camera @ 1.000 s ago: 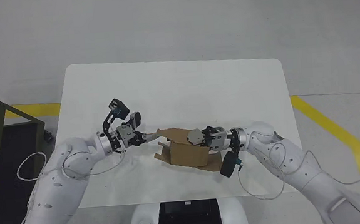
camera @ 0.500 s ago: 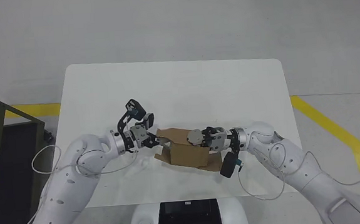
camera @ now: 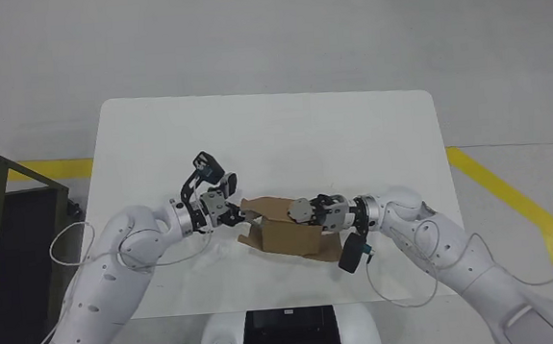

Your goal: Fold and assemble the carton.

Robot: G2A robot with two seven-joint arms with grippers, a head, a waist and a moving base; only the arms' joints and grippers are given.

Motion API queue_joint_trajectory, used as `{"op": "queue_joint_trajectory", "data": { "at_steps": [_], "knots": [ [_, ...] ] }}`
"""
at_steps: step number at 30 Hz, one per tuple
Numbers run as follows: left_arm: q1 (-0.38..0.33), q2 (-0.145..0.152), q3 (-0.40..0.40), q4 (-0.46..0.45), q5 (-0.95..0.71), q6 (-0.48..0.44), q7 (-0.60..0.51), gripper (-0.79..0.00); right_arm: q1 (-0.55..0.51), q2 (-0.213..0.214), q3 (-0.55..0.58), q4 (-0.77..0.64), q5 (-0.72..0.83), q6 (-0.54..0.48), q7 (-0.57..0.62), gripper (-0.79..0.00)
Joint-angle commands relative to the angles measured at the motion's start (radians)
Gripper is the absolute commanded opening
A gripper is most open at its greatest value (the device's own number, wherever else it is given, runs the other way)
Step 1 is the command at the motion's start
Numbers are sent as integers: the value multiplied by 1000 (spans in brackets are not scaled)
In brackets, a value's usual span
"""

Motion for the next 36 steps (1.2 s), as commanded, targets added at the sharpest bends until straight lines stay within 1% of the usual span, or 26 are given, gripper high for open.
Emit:
{"op": "queue_joint_trajectory", "data": {
  "at_steps": [1, 7, 15, 21, 23, 26, 29, 32, 36],
  "knots": [
    [7, 3, -17, 5, -8, -3, 5, 0, -2, 0, 3, -1, -1, 0, -1, -785],
    [28, 12, -71, 15, -20, -15, 15, 0, -4, -1, 9, -3, -4, -7, 4, -785],
    [78, 25, -159, 24, -29, -50, 46, 0, -8, -2, 22, -1, 6, -3, 5, -785],
    [143, 35, -205, -15, -39, -137, 59, 0, -12, -3, 36, 3, 22, -1, 8, -785],
    [168, 37, -211, -36, -19, -166, 64, 0, -14, -3, 39, 2, 22, -1, 6, -785],
    [196, 39, -222, -61, 60, -190, 96, 0, -16, -3, 42, 0, 20, -2, 6, -785],
    [223, 38, -214, -62, 105, -190, 131, 0, -19, -3, 46, -2, 19, -4, 8, -785],
    [222, 35, -185, -69, 124, -167, 131, 0, -21, -3, 49, -4, 18, -4, 8, -785],
    [188, 30, -135, -69, 109, -135, 121, 0, -23, -5, 47, -7, 16, -6, 11, -785]
  ]
}}
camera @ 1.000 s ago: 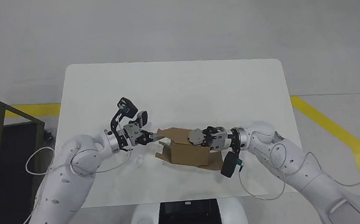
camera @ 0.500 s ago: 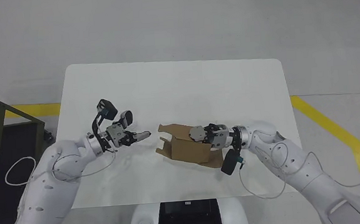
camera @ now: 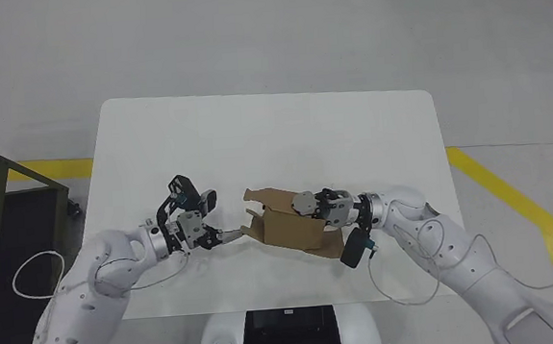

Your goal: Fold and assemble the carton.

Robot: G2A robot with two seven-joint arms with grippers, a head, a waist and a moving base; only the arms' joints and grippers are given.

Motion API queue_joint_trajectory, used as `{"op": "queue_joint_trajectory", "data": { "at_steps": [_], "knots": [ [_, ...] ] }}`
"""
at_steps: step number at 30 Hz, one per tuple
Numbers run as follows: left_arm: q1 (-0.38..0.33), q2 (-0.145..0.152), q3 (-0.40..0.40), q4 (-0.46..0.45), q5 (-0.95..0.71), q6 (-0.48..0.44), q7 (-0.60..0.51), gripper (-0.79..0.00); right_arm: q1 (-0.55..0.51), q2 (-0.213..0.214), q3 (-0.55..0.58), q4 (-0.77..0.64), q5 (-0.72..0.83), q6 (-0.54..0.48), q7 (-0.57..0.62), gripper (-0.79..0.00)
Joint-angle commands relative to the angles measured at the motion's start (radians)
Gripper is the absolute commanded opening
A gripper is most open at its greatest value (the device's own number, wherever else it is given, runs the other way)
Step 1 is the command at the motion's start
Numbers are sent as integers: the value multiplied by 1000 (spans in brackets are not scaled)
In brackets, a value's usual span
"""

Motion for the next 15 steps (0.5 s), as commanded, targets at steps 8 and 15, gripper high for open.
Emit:
{"op": "queue_joint_trajectory", "data": {
  "at_steps": [8, 15],
  "knots": [
    [-113, -15, 114, 34, -55, 96, -57, 0, 1, -5, 0, 3, -3, 0, -6, -785],
    [-148, -21, 159, 36, -72, 121, -73, 0, 1, -8, 1, 8, -4, 0, -11, -785]
  ]
}}
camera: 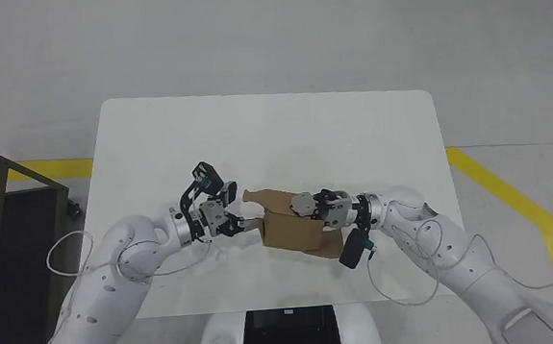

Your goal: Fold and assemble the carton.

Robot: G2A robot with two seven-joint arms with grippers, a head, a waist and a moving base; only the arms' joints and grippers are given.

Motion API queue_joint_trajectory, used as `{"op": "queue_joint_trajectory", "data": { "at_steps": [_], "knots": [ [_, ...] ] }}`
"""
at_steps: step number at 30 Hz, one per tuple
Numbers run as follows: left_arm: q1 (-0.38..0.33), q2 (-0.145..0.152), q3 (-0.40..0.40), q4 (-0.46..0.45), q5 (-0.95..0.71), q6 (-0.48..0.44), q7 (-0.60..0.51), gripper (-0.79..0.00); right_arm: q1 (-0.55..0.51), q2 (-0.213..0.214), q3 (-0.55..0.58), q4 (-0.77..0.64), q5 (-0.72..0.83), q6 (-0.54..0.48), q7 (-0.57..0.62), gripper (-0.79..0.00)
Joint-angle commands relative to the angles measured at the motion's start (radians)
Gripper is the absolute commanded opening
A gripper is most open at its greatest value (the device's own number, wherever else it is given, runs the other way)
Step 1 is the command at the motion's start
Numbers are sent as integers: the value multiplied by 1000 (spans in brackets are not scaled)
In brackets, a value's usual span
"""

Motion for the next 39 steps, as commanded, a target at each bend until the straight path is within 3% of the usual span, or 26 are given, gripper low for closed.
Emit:
{"op": "queue_joint_trajectory", "data": {
  "at_steps": [1, 21, 39],
  "knots": [
    [-8, -1, 7, 2, -8, 8, -1, 0, 0, -1, 0, 2, 1, -1, -1, -785],
    [-40, -5, 61, -16, -30, 7, -22, 0, -2, -9, 9, 8, 4, 5, -13, -785],
    [-18, 10, 0, 21, -96, -69, -31, 0, -7, -9, 24, 7, -1, -2, -10, -785]
  ]
}}
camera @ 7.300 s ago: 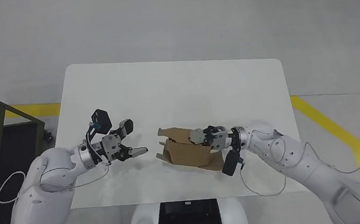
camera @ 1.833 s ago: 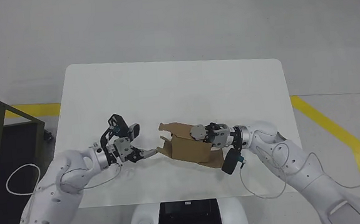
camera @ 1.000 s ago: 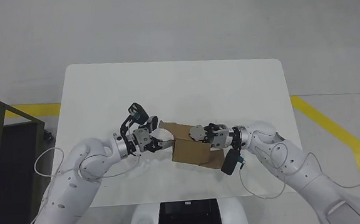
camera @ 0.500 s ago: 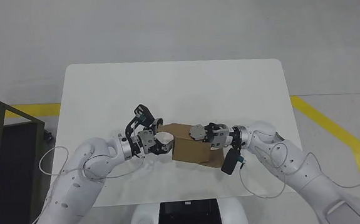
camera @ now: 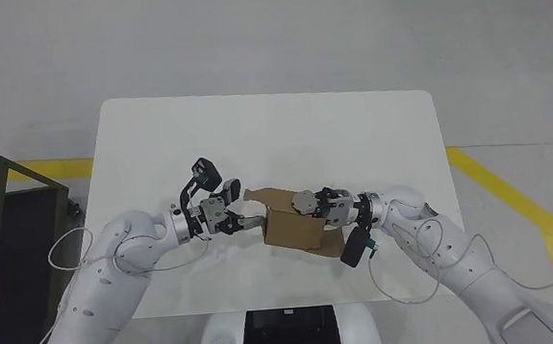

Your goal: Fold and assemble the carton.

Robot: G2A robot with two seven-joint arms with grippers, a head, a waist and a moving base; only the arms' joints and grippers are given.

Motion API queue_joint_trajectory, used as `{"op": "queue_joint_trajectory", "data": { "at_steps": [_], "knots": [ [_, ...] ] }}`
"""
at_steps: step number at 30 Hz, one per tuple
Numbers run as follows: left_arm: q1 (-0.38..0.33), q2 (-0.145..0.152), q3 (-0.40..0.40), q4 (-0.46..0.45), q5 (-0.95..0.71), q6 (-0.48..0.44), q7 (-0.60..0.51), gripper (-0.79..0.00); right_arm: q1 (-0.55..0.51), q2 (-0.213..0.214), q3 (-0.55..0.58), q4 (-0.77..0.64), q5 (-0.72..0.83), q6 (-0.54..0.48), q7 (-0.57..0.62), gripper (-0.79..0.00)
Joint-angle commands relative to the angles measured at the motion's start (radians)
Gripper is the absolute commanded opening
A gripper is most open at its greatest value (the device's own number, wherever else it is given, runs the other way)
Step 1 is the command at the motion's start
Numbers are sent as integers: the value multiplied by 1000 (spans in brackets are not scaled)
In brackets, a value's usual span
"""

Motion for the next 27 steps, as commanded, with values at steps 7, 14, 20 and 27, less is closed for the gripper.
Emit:
{"op": "queue_joint_trajectory", "data": {
  "at_steps": [7, 14, 20, 27],
  "knots": [
    [-1, 2, 14, -10, -25, -3, -15, 0, -3, -1, 3, -4, -4, -3, 2, -785],
    [0, 7, 5, -10, -64, -16, -37, -474, -6, -1, 9, -2, -1, -5, 0, -785],
    [35, 12, -2, -54, -39, -5, -50, -785, -5, -3, 8, 3, 0, -7, 2, -785],
    [51, 19, -19, -83, -61, -24, -51, -785, -4, -6, 7, 6, -1, -6, 1, -785]
  ]
}}
